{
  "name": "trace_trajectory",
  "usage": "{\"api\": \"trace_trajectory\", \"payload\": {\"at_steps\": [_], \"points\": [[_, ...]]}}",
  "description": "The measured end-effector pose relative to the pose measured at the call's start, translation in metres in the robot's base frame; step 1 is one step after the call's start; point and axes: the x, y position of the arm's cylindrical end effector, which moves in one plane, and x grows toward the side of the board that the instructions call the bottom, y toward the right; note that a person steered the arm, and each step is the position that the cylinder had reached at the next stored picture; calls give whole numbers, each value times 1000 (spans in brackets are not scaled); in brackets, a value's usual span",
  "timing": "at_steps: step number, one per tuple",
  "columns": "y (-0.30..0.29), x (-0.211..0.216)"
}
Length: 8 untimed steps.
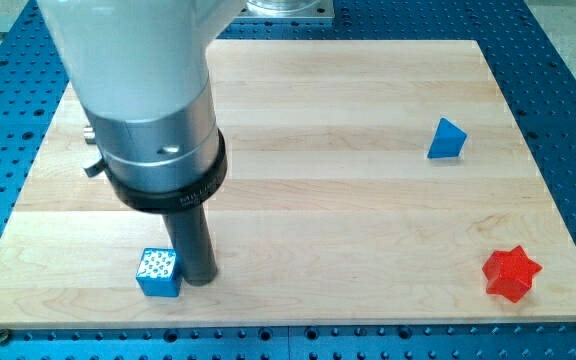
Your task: Push the blue cube to the left center
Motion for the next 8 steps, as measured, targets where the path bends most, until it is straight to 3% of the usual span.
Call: {"api": "trace_trajectory", "payload": {"at_steps": [1, 2, 3, 5, 6, 7, 8], "points": [[6, 25], [-53, 13], [-53, -51], [-75, -2], [-63, -66], [-77, -87], [-97, -43]]}}
